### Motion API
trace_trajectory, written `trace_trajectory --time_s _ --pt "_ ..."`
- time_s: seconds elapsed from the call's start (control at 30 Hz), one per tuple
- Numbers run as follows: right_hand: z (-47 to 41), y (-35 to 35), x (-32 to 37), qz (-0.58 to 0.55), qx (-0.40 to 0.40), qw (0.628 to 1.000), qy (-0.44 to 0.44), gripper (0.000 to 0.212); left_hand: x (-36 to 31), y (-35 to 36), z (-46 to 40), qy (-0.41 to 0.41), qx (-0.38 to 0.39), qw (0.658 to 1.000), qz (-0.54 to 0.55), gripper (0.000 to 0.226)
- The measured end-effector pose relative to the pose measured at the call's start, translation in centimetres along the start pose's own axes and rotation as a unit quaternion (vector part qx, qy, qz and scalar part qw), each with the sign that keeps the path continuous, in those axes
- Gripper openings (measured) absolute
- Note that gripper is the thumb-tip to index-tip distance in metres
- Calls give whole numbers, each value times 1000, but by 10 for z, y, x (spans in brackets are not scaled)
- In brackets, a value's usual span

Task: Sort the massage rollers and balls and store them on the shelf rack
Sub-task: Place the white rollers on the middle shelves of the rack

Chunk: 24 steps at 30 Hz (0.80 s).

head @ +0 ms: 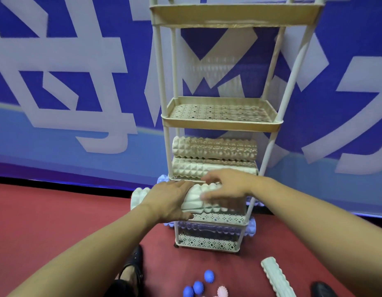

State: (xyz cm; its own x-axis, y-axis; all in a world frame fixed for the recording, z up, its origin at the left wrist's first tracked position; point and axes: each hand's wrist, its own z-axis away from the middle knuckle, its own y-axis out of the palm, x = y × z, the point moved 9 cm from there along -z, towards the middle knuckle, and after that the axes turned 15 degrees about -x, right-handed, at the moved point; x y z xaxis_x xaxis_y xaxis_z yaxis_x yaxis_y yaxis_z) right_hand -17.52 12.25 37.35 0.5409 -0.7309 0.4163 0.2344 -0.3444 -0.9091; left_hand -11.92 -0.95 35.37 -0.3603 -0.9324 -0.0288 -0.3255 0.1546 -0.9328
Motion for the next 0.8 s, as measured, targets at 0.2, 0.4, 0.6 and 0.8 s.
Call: trace_trajectory --time_s 0.2,0.4,0.6,0.8 --pt "47 -18 26 54 8 998 -15 102 -51 -52 -4 87 -23 995 -49 87" --pt "70 -73 47 141 -81 986 -33 95 -75 -102 -10 113 -102 987 -60 85" --pt "64 -145 51 273 -151 950 -16 85 -57 -153 -17 27 -200 979 -40 76" --pt "50 -222 49 320 -212 923 22 88 -21 -171 -23 -42 -204 976 -58 65"
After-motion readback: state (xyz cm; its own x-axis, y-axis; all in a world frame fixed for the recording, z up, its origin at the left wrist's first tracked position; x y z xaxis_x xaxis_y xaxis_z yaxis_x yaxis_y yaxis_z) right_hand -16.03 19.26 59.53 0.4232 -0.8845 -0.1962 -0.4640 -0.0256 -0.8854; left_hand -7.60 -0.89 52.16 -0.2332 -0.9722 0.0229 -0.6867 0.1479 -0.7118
